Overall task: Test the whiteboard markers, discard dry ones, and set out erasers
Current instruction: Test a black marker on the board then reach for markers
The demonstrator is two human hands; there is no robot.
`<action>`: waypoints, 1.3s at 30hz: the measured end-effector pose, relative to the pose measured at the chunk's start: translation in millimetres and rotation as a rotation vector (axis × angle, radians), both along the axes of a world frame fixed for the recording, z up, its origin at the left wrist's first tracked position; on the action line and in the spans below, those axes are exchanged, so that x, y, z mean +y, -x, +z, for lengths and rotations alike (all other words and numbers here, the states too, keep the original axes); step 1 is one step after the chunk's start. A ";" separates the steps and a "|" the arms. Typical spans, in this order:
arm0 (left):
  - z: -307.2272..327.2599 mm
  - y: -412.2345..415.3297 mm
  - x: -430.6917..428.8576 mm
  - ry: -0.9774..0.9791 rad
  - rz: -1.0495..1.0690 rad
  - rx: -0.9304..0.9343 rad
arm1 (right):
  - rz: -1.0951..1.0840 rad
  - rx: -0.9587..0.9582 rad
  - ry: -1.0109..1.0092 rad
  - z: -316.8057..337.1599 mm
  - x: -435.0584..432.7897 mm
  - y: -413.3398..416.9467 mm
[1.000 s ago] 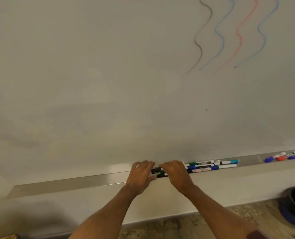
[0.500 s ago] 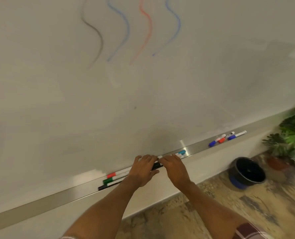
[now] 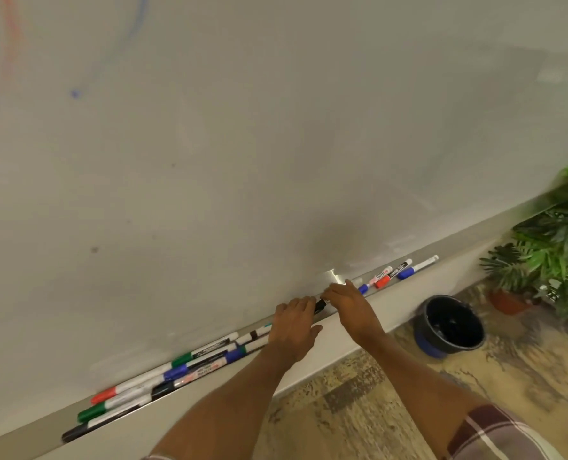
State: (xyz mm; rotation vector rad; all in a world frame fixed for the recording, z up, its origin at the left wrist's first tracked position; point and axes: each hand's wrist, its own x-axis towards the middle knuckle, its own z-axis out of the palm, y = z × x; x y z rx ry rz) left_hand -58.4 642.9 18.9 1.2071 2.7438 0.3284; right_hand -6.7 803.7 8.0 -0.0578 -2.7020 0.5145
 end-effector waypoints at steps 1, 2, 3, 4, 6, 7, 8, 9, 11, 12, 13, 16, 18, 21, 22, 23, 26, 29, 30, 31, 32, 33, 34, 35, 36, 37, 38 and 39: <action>-2.3 1.2 7.9 -0.009 0.006 -0.008 | -0.009 -0.006 -0.007 -2.4 9.6 2.8; -4.5 2.4 14.8 -0.019 0.011 -0.014 | -0.015 -0.017 -0.014 -5.0 18.3 5.5; -6.2 3.6 20.5 -0.026 0.017 -0.021 | -0.017 -0.034 -0.017 -8.8 26.4 8.6; -7.7 4.3 25.0 -0.027 0.023 -0.030 | -0.021 -0.053 -0.013 -12.0 33.3 11.0; -11.3 5.7 32.5 -0.015 0.024 -0.048 | -0.025 -0.071 -0.002 -16.6 44.3 13.9; -13.8 6.5 36.3 -0.006 0.022 -0.054 | -0.014 -0.070 -0.007 -18.0 49.1 14.6; -16.2 7.0 39.9 0.001 0.022 -0.059 | 0.000 -0.067 -0.010 -19.5 54.1 15.3; -18.3 7.1 43.7 0.007 0.024 -0.065 | 0.015 -0.060 -0.016 -21.8 58.9 15.6; -21.9 6.4 51.4 0.019 0.022 -0.079 | 0.031 -0.068 -0.018 -26.4 66.7 15.7; -23.7 5.6 55.1 0.030 0.014 -0.085 | 0.032 -0.075 -0.023 -29.3 69.9 15.1; -25.3 4.2 58.6 0.043 0.003 -0.085 | 0.021 -0.076 -0.035 -33.2 73.0 14.5; -29.3 0.2 66.1 0.079 -0.015 -0.057 | -0.062 -0.105 -0.083 -43.2 80.3 11.8; -31.3 -0.9 68.5 0.094 -0.011 -0.035 | -0.137 -0.155 -0.111 -47.0 80.9 9.6; -30.3 -1.1 72.3 0.123 -0.014 -0.017 | -0.169 -0.185 -0.161 -51.6 79.2 2.9; -29.8 -0.9 73.8 0.138 -0.014 -0.023 | -0.187 -0.212 -0.187 -52.3 77.7 0.5; -28.8 -0.9 75.0 0.148 -0.012 -0.036 | -0.210 -0.254 -0.211 -52.8 76.2 -1.2; -25.8 -2.1 73.3 0.131 -0.007 -0.065 | -0.301 -0.301 -0.225 -51.9 68.2 -0.5; -21.1 -6.7 58.7 0.087 0.032 -0.043 | -0.322 -0.333 -0.168 -48.2 50.0 -3.2; -19.7 -9.1 51.0 0.078 0.045 -0.031 | -0.300 -0.322 -0.162 -47.6 42.6 -5.3; -19.3 -11.2 42.3 0.071 0.054 -0.019 | -0.267 -0.311 -0.161 -46.0 33.7 -7.3; -19.9 -13.3 32.0 0.058 0.062 -0.007 | -0.232 -0.303 -0.157 -44.1 23.6 -9.3; -21.2 -14.9 20.1 0.045 0.067 0.001 | -0.197 -0.292 -0.152 -41.8 12.3 -11.2; -23.6 -16.1 7.1 0.036 0.072 0.017 | -0.161 -0.278 -0.152 -40.6 -0.1 -12.2; -28.8 -16.8 -6.4 0.038 0.081 0.034 | -0.125 -0.275 -0.158 -39.5 -13.7 -13.0; -33.8 -18.2 -19.9 0.040 0.102 0.054 | -0.089 -0.290 -0.167 -39.1 -27.5 -13.4; -38.1 -20.2 -33.5 0.029 0.131 0.068 | -0.059 -0.311 -0.178 -39.7 -41.4 -13.5; -41.6 -23.1 -47.5 0.013 0.160 0.077 | -0.040 -0.329 -0.187 -42.1 -54.4 -12.9; -44.0 -25.7 -61.3 0.008 0.188 0.074 | -0.033 -0.348 -0.190 -45.0 -66.7 -12.0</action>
